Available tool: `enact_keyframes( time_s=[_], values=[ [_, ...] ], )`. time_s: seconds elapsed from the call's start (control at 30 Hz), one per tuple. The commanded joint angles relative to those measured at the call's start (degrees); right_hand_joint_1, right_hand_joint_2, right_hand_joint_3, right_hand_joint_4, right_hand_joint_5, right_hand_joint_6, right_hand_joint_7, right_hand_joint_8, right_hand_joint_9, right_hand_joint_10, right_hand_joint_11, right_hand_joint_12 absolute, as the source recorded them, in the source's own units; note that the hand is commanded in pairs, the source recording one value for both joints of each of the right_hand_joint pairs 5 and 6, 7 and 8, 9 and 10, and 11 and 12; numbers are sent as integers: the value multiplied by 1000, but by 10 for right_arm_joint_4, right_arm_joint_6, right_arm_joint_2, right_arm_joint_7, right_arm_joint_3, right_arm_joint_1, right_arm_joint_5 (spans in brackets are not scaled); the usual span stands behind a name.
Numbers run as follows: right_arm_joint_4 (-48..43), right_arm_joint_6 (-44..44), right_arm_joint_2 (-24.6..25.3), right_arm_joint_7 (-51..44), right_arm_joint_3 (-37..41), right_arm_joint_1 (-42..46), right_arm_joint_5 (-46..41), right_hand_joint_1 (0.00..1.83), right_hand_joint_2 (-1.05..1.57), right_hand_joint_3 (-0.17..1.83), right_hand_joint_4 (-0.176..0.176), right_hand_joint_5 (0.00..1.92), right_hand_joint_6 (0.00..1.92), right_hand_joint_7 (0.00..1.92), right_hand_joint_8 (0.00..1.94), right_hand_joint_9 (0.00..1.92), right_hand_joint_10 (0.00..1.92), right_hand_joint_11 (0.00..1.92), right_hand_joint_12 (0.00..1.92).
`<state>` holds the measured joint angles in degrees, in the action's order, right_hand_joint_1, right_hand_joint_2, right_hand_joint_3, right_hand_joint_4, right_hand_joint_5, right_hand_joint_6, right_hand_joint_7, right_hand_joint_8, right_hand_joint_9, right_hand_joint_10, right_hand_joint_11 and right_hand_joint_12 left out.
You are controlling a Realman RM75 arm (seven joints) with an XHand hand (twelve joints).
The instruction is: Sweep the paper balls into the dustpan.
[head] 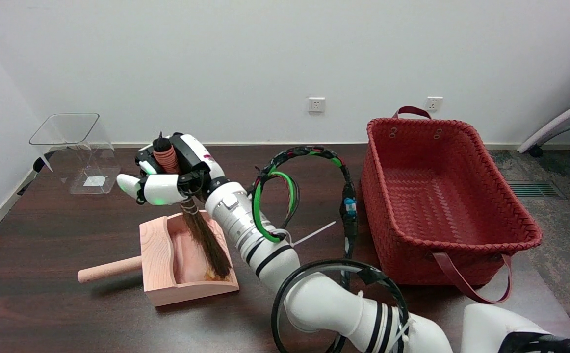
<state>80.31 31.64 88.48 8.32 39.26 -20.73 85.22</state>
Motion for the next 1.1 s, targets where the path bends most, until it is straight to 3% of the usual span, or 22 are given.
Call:
enact_keyframes(
  time_s=[0.03,0.4,0.63,1.1],
  values=[
    [52,-4,-41,-84,22,-20,85,1439,1070,572,0,1920,1920,1920,1920,1920,1920,1920,1920],
    [49,-3,-58,-146,77,4,185,1438,1071,576,0,1920,1920,1920,1920,1920,1920,1920,1920],
    [45,13,-59,-168,117,48,182,1436,1083,579,0,1920,1920,1920,1920,1920,1920,1920,1920],
    [156,75,-62,-207,158,200,153,1409,1132,552,0,1920,1920,1920,1920,1920,1920,1920,1920]
  ],
)
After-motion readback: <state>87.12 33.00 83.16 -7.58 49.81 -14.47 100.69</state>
